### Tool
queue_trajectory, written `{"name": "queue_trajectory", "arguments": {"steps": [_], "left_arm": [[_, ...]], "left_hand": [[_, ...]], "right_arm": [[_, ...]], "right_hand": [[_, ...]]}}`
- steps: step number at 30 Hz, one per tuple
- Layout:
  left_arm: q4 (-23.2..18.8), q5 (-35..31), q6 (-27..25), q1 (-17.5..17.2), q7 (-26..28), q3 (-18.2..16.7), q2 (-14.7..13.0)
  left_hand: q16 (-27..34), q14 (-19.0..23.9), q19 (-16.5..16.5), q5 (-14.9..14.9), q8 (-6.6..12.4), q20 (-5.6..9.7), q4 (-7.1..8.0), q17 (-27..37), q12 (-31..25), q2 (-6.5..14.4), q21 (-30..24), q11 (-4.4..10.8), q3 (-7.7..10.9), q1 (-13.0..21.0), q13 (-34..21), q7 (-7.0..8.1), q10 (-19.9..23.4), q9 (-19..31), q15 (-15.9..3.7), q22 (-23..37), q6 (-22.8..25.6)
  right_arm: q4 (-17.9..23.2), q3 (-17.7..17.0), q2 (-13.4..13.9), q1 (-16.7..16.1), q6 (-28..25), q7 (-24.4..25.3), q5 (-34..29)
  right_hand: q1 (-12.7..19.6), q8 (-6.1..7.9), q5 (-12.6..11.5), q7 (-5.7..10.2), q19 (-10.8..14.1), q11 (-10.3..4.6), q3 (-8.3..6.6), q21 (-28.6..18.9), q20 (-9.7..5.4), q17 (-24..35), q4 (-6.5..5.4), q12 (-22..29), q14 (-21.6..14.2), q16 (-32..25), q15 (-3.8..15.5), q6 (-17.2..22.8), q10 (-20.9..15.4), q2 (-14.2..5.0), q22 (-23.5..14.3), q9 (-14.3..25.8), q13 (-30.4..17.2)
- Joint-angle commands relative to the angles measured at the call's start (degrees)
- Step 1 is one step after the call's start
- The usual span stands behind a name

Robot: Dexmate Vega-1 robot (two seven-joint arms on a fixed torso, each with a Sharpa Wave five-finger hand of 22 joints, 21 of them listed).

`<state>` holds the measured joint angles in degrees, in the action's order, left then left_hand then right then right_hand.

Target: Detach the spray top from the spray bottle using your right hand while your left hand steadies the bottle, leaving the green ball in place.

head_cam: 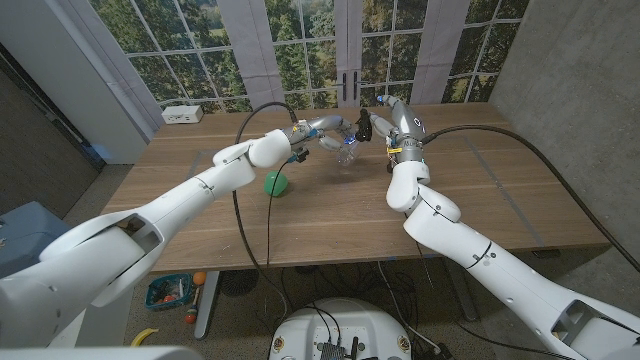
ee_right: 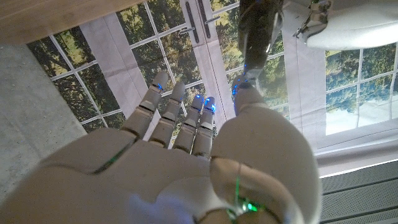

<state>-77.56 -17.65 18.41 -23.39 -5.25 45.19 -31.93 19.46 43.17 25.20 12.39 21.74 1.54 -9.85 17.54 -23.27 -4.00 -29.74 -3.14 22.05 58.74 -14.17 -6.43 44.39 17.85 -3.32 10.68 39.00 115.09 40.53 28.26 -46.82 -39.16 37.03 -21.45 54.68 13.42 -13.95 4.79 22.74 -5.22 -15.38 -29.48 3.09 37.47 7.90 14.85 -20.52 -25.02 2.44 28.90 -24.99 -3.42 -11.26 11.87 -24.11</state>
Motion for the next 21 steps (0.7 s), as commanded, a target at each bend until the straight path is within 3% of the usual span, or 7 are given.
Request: {"name": "queue_trajectory", "arguments": {"steps": [1,5,10,16,19,21], "left_arm": [[-0.4,0.1,0.9,-0.8,0.6,-0.9,-0.5],[-0.4,0.1,1.3,-1.0,1.1,-1.3,-0.5],[-0.5,-0.2,0.5,-1.2,2.0,-1.7,-0.4],[0.8,-0.5,-0.8,-0.5,2.3,-1.5,0.3],[1.6,-0.8,-1.0,-0.1,2.6,-1.2,0.7],[2.0,-0.9,-0.9,0.1,2.9,-1.1,0.8]], "left_hand": [[-0.2,0.7,-0.1,0.5,7.52,0.07,-0.04,0.1,0.1,13.3,-0.5,14.18,0.52,12.6,-19.8,7.98,14.6,4.8,-10.55,0.1,8.5],[-0.2,0.8,0.0,0.5,7.45,0.06,-0.04,0.2,0.2,13.3,-0.5,14.2,0.49,12.6,-19.8,8.04,14.7,4.8,-10.55,0.1,8.5],[-0.2,0.7,-0.1,0.5,7.42,0.12,-0.04,0.2,0.2,13.3,-0.6,14.15,0.49,12.7,-19.8,8.1,14.8,4.8,-10.55,0.1,8.5],[-0.3,0.8,-0.1,0.5,7.4,0.09,-0.03,0.3,0.3,13.3,-0.6,14.1,0.47,12.7,-20.0,7.93,14.8,4.8,-10.55,0.1,8.6],[-0.3,0.8,0.0,0.5,7.42,0.09,-0.04,0.3,0.3,13.3,-0.7,14.11,0.47,12.7,-20.1,8.11,14.8,4.8,-10.55,0.1,8.6],[-0.3,0.7,0.0,0.5,7.41,0.06,-0.03,0.3,0.3,13.3,-0.7,14.08,0.48,12.7,-20.1,8.07,14.8,4.9,-10.55,0.1,8.5]], "right_arm": [[-3.9,3.0,-4.7,2.4,-6.0,1.3,-5.5],[-4.0,4.8,-5.4,3.4,-10.3,1.1,-8.2],[-1.1,7.0,-3.4,5.2,-16.3,-5.1,-9.2],[5.6,6.3,1.7,6.1,-18.8,-14.3,-5.7],[8.9,5.1,5.1,6.1,-18.2,-18.4,-3.1],[10.5,5.6,6.2,6.7,-20.5,-20.1,-3.0]], "right_hand": [[-3.0,0.59,1.8,-1.23,0.5,0.91,1.79,-0.6,0.6,0.1,-0.82,0.5,-1.2,-0.6,4.58,1.1,-1.0,1.17,-0.1,0.2,-0.5],[-5.4,0.52,2.0,-1.77,0.6,1.33,3.33,-0.6,1.27,0.1,-1.5,0.6,-2.0,-0.8,4.0,1.3,-1.3,2.68,0.0,0.2,-0.7],[-7.7,-0.52,1.2,-1.98,-1.5,1.56,5.25,0.2,2.28,0.0,-2.0,-0.4,1.1,0.7,2.78,-0.9,1.6,4.62,0.1,0.3,-1.2],[-11.0,-1.54,-0.1,-1.99,-3.5,2.14,7.61,1.2,2.95,-0.4,-3.23,-1.5,4.7,2.6,1.4,-3.6,4.7,6.15,0.2,0.3,-1.6],[-11.5,-1.47,-0.5,-2.24,-3.7,2.38,7.96,1.4,3.29,-0.6,-3.41,-1.8,5.3,3.0,1.04,-3.6,5.4,6.22,0.2,0.4,-1.7],[-10.4,-1.42,-1.0,-2.17,-3.6,2.34,7.44,1.4,3.34,-0.7,-2.98,-1.8,5.3,3.1,1.09,-3.6,5.6,5.42,0.2,0.3,-1.6]]}}
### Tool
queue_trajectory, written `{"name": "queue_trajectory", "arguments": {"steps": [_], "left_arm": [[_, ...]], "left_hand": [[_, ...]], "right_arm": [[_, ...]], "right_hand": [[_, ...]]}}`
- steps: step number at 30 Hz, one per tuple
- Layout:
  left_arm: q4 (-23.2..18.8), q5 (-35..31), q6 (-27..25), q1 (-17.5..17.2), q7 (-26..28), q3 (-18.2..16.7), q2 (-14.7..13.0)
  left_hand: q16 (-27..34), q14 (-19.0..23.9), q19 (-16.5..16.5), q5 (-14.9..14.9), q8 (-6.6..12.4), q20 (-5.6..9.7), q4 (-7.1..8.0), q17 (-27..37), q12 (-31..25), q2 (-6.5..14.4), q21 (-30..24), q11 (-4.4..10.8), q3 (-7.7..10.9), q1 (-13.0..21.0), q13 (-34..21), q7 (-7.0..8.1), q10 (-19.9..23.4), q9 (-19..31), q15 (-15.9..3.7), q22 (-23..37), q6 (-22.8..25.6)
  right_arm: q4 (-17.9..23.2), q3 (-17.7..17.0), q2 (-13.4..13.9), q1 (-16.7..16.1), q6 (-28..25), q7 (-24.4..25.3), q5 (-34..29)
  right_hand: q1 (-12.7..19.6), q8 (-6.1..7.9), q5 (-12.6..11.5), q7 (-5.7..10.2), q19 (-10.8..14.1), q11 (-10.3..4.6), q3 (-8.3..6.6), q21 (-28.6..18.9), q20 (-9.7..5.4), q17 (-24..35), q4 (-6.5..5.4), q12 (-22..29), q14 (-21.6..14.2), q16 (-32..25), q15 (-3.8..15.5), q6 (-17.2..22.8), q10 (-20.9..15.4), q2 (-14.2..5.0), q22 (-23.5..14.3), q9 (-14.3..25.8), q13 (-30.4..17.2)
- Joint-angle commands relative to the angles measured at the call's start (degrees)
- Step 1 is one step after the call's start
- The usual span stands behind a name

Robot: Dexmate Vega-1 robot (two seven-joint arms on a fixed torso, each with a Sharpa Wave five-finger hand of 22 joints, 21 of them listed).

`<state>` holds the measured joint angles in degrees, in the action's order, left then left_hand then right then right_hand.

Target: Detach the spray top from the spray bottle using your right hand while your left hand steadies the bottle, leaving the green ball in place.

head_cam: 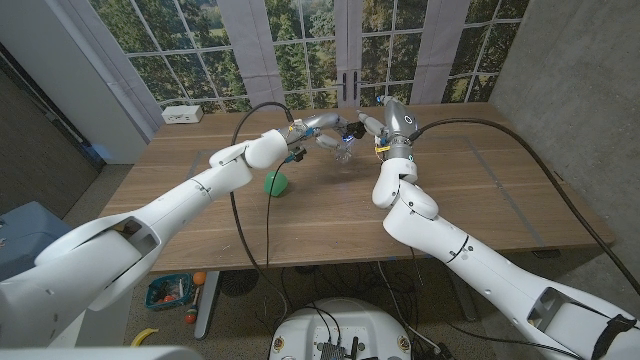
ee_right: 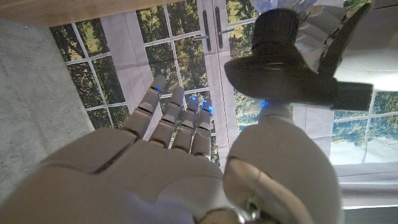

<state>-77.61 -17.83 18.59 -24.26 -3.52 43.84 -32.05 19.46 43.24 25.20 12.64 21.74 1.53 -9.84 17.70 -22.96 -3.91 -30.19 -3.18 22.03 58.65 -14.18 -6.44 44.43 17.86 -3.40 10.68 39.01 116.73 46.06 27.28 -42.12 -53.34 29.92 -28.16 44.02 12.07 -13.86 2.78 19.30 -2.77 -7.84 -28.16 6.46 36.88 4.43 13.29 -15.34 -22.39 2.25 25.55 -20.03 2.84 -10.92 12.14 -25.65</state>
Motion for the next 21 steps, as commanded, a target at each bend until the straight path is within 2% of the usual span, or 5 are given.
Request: {"name": "queue_trajectory", "arguments": {"steps": [1,13,16,18,21], "left_arm": [[2.1,-0.8,-1.2,1.0,1.5,0.2,1.0],[2.5,-0.9,-1.1,1.6,2.1,0.7,1.3],[2.3,-0.8,-1.3,1.5,2.1,0.7,1.2],[2.2,-0.8,-1.5,1.4,2.1,0.7,1.1],[2.2,-0.4,-1.6,1.4,2.1,0.6,1.1]], "left_hand": [[-0.4,0.7,0.0,0.2,7.44,0.04,-0.05,0.1,0.1,13.3,-0.2,14.08,0.49,12.8,-20.1,8.0,14.7,4.9,-10.47,0.1,8.6],[-0.4,0.7,0.0,0.2,7.35,0.06,-0.05,0.2,0.2,13.2,-0.4,14.07,0.46,12.8,-20.2,7.96,14.8,4.9,-10.47,0.1,8.5],[-0.4,0.7,0.0,0.2,7.34,0.06,-0.04,0.2,0.2,13.2,-0.4,14.1,0.44,12.8,-20.3,8.0,14.8,5.0,-10.47,0.1,8.5],[-0.5,0.7,0.0,0.2,7.33,0.06,-0.04,0.2,0.2,13.2,-0.4,14.12,0.44,12.8,-20.3,8.07,14.9,4.9,-10.47,0.1,8.6],[-0.5,0.8,0.0,0.2,7.34,0.07,-0.04,0.2,0.2,13.2,-0.4,14.16,0.42,12.8,-20.3,8.01,14.9,5.0,-10.47,0.1,8.6]], "right_arm": [[9.7,0.4,7.4,2.4,-8.2,-13.7,3.6],[15.0,-1.8,11.1,1.9,-13.1,-16.2,10.3],[16.0,-1.9,12.8,3.1,-13.9,-18.4,13.0],[16.7,-3.9,14.0,3.1,-12.8,-20.8,16.8],[16.6,-7.0,15.6,2.0,-8.6,-22.6,21.7]], "right_hand": [[0.6,-0.15,-1.2,-0.04,-0.2,-0.1,-0.23,0.1,-0.07,-0.1,0.61,-0.3,0.1,0.4,1.29,-0.5,0.7,-1.05,-0.1,0.1,-0.1],[0.7,-0.91,-1.9,-1.11,-1.4,0.68,-0.41,0.8,0.46,-0.6,0.66,-1.2,2.0,1.5,0.09,-3.8,3.4,-2.55,-0.1,0.1,0.0],[2.9,-0.27,-1.8,-0.91,-1.4,0.7,-1.46,0.9,0.34,-0.9,1.91,-1.2,2.3,1.9,0.08,-2.8,3.7,-3.5,-0.1,0.1,0.1],[4.3,0.05,-1.6,-0.23,-1.4,0.54,-2.13,0.9,0.19,-1.1,2.75,-1.1,2.3,2.0,0.32,-2.1,3.5,-4.05,0.0,0.0,0.2],[4.4,0.25,-1.5,-0.27,-1.5,0.6,-2.21,1.0,0.23,-1.1,2.82,-1.1,2.3,2.0,-0.01,-1.6,3.5,-4.22,0.0,0.0,0.2]]}}
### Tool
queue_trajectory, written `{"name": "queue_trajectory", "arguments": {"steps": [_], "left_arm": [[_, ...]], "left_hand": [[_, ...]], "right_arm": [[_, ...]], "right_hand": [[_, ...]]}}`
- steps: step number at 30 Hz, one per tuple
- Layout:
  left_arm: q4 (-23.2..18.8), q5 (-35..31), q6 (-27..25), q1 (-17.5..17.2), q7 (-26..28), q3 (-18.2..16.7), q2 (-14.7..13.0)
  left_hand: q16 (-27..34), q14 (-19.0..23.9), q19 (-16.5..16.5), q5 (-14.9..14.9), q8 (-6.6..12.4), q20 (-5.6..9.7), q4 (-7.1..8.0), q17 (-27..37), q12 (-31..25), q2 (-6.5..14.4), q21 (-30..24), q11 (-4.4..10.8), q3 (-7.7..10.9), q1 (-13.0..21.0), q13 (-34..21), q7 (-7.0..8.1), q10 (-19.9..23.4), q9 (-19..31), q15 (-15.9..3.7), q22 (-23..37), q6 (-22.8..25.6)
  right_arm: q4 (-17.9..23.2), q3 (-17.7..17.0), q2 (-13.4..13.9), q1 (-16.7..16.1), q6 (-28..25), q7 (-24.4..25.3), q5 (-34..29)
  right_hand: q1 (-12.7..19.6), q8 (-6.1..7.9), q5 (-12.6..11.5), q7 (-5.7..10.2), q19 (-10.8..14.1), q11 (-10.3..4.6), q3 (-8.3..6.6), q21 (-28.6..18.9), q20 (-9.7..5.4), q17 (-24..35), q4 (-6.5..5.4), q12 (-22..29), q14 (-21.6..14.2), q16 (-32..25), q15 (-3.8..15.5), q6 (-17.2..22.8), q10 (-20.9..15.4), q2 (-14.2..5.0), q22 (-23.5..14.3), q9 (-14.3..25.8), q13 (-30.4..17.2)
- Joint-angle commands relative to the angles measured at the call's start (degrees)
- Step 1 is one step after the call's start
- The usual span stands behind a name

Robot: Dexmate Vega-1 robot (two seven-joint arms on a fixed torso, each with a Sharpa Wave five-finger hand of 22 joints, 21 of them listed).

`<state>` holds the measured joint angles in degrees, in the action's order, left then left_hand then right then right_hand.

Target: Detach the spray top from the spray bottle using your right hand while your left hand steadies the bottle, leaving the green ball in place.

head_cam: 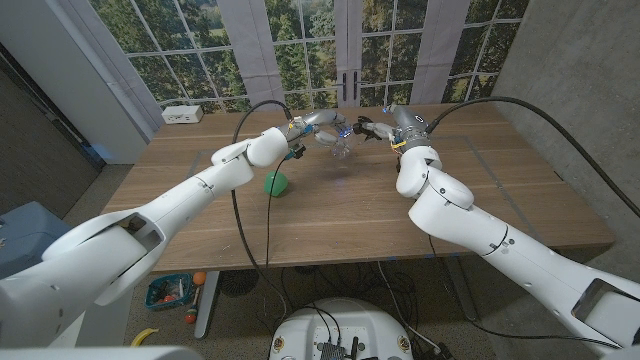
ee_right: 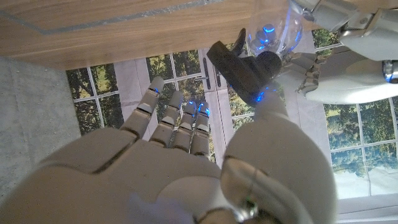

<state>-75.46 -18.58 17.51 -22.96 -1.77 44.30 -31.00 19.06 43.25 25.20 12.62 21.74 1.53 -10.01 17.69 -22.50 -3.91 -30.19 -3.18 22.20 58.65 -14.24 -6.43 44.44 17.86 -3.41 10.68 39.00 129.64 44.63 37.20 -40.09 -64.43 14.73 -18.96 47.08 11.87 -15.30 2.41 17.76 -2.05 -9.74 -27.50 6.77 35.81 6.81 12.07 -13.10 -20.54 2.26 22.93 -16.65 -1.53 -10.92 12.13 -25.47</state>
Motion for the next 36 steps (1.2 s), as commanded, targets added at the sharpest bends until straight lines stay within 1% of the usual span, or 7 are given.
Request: {"name": "queue_trajectory", "arguments": {"steps": [1,11,15,26,29,32,36], "left_arm": [[0.3,0.6,-0.2,0.0,0.5,0.0,0.2],[0.6,1.1,-0.6,0.1,0.3,0.1,0.3],[1.0,1.3,-0.3,0.4,0.3,0.1,0.4],[1.9,2.0,1.2,0.8,-0.2,0.2,0.6],[1.9,2.1,1.3,0.7,-0.2,0.2,0.5],[1.7,2.0,1.1,0.6,-0.2,0.0,0.2],[1.4,2.0,0.7,0.4,-0.2,0.0,0.0]], "left_hand": [[0.0,0.8,0.0,0.2,7.39,0.15,0.14,0.2,-0.2,13.2,-0.5,14.13,0.24,12.8,-20.3,7.83,14.9,4.9,-10.46,0.1,8.9],[0.3,1.6,0.2,0.2,7.33,0.24,0.08,0.3,-0.2,13.1,-0.6,14.17,0.06,12.8,-20.5,7.69,15.3,4.7,-10.47,0.1,9.3],[0.2,1.5,0.2,0.2,7.32,0.23,0.03,0.3,-0.2,13.0,-0.7,14.14,0.04,12.8,-20.5,7.78,15.3,4.8,-10.47,0.1,9.2],[0.1,1.5,0.1,0.2,7.21,0.22,0.05,0.3,-0.1,13.0,-0.7,14.05,0.01,12.9,-20.7,7.68,15.4,4.8,-10.46,0.1,9.2],[0.0,1.5,0.1,0.2,7.2,0.18,0.06,0.3,0.0,13.1,-0.8,14.06,0.0,12.9,-20.7,7.69,15.3,4.9,-10.46,0.1,9.1],[0.0,1.4,0.1,0.2,7.22,0.21,0.04,0.3,0.0,13.0,-0.8,14.06,-0.01,12.9,-20.7,7.74,15.4,4.9,-10.46,0.1,9.1],[-0.1,1.4,0.0,0.3,7.16,0.16,0.06,0.3,0.1,13.1,-0.8,14.06,-0.01,13.0,-20.7,7.62,15.4,4.9,-10.46,0.1,9.0]], "right_arm": [[3.4,-6.5,6.2,-0.4,4.1,-7.8,14.1],[2.5,-7.4,8.4,-1.2,10.6,-5.7,18.4],[1.8,-6.5,8.0,-1.7,12.8,-3.2,17.6],[-3.4,-3.0,4.2,-2.6,19.8,4.9,11.2],[-5.8,-2.6,2.5,-3.4,22.8,7.8,9.3],[-8.2,-3.6,0.9,-5.0,27.7,11.3,8.4],[-9.0,-4.5,-0.5,-6.0,28.8,13.0,6.9]], "right_hand": [[1.4,0.5,0.1,-0.05,0.0,0.04,-0.32,0.4,-0.11,-0.1,0.45,0.2,0.1,0.2,-0.02,1.1,0.1,0.1,0.0,0.1,0.1],[1.9,0.98,0.6,-0.19,-0.1,-0.27,-0.51,0.5,-0.03,-0.3,0.96,0.8,-0.1,0.3,0.22,2.4,-1.3,0.01,0.0,0.1,0.2],[2.8,3.35,1.9,-0.49,1.1,-1.21,-0.91,0.4,-0.55,0.0,1.59,3.1,-3.7,-1.4,1.86,9.2,-6.5,-0.6,0.1,0.3,-0.4],[4.3,7.45,3.0,0.2,4.3,-3.47,-1.34,-0.7,-2.22,1.4,2.07,6.6,-9.9,-5.2,5.19,18.0,-15.1,-1.23,-0.1,1.5,-2.5],[6.3,10.03,3.1,0.46,5.4,-4.39,-2.4,-1.2,-3.11,2.1,2.48,9.0,-12.5,-6.6,6.52,22.6,-20.4,-2.28,-0.1,2.3,-3.8],[11.5,15.76,4.1,0.63,7.5,-6.36,-5.5,-2.5,-5.44,4.0,3.09,13.5,-17.7,-9.2,9.64,32.1,-28.6,-5.86,-0.3,4.0,-6.4],[12.6,16.8,4.2,0.66,8.0,-6.47,-6.03,-3.0,-6.13,4.7,3.13,14.3,-19.1,-10.0,10.02,34.0,-30.0,-6.25,-0.4,4.0,-7.0]]}}
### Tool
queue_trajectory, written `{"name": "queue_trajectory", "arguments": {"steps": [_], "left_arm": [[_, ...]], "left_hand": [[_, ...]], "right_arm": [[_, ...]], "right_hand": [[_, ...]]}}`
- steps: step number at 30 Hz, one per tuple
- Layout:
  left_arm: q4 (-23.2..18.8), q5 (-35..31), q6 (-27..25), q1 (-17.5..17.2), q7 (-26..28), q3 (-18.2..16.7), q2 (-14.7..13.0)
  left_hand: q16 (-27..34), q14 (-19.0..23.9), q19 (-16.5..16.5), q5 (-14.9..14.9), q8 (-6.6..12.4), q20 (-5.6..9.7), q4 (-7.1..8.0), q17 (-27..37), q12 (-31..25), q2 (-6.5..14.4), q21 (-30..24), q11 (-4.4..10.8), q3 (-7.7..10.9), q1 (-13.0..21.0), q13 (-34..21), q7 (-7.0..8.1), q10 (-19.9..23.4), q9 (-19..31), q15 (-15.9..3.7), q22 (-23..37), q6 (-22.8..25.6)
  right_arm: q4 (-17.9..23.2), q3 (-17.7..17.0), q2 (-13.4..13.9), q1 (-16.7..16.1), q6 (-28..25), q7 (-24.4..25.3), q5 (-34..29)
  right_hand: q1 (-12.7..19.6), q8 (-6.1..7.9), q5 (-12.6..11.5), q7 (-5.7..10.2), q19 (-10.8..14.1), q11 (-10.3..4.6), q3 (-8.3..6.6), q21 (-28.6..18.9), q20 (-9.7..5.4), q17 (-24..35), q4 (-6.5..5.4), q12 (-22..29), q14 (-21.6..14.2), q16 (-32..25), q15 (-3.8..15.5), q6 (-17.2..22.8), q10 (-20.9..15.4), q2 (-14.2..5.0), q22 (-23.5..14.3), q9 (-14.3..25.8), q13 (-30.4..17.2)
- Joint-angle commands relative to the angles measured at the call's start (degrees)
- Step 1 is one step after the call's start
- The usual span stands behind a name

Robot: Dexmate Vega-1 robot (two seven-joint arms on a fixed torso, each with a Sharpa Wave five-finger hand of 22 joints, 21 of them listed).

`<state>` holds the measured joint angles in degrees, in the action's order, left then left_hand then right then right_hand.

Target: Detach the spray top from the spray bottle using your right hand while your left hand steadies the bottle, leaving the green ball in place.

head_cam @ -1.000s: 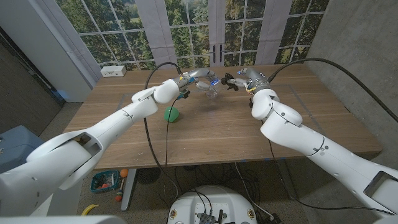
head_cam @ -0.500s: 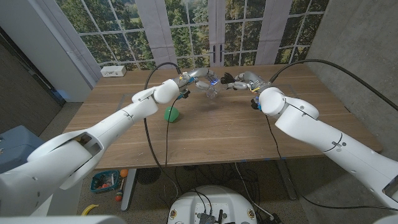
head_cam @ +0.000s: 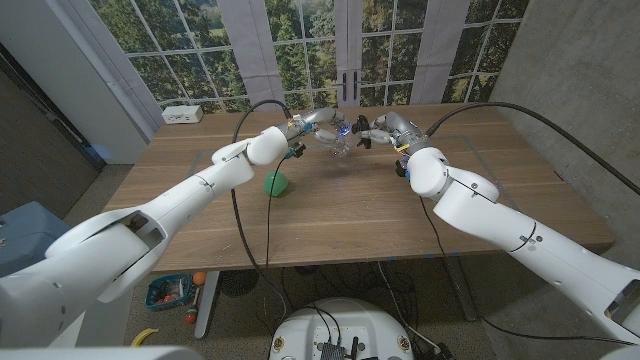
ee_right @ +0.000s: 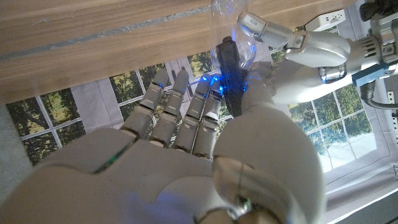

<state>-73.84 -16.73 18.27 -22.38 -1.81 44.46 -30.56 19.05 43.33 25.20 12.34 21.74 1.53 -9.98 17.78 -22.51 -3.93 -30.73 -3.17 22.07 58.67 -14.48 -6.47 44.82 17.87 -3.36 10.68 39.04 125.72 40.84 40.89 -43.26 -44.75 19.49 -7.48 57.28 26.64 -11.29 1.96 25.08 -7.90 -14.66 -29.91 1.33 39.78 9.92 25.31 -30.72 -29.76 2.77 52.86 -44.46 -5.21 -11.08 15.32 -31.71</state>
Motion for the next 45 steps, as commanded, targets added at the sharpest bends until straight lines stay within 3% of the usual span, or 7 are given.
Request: {"name": "queue_trajectory", "arguments": {"steps": [1,23,45], "left_arm": [[-0.2,0.1,0.0,-0.2,-0.1,-0.2,-0.5],[1.5,-0.2,0.8,0.7,-0.2,0.0,-0.4],[2.4,0.1,0.0,1.1,-0.2,0.3,-0.1]], "left_hand": [[-0.1,1.4,0.0,0.5,7.13,0.17,0.04,0.2,0.2,13.1,-0.3,14.06,0.12,12.9,-20.4,7.69,15.0,4.9,-10.51,0.1,9.0],[-0.2,1.4,-0.1,0.6,7.02,0.24,0.07,0.2,0.4,13.1,-0.4,14.06,0.03,13.0,-20.7,7.81,15.1,5.0,-10.52,0.1,9.0],[-0.3,1.4,-0.1,0.6,6.9,0.16,0.08,0.3,0.6,13.1,-0.5,14.06,-0.05,13.0,-20.9,7.77,15.2,5.1,-10.52,0.0,9.1]], "right_arm": [[-5.2,-1.0,-4.3,-3.0,9.4,8.3,-4.7],[-4.9,-6.1,-6.8,-6.2,8.5,10.6,-6.3],[-4.4,-10.2,-8.2,-10.0,10.2,16.1,-7.1]], "right_hand": [[2.5,2.06,0.2,1.11,0.8,-0.59,-1.18,-0.6,-0.77,0.7,0.04,1.1,-1.5,-0.8,9.52,4.1,-2.3,-2.57,-0.2,0.8,-0.8],[3.8,3.05,0.8,0.63,0.7,-0.92,-1.81,-1.1,-1.12,1.0,-0.06,2.1,-1.2,0.0,9.31,5.1,-3.9,-2.09,-0.3,0.8,-1.8],[4.3,3.79,1.1,0.63,0.4,-1.0,-2.13,-1.5,-1.27,1.3,-0.36,2.2,-1.0,0.6,9.32,4.9,-3.9,-1.94,-0.3,1.4,-2.6]]}}
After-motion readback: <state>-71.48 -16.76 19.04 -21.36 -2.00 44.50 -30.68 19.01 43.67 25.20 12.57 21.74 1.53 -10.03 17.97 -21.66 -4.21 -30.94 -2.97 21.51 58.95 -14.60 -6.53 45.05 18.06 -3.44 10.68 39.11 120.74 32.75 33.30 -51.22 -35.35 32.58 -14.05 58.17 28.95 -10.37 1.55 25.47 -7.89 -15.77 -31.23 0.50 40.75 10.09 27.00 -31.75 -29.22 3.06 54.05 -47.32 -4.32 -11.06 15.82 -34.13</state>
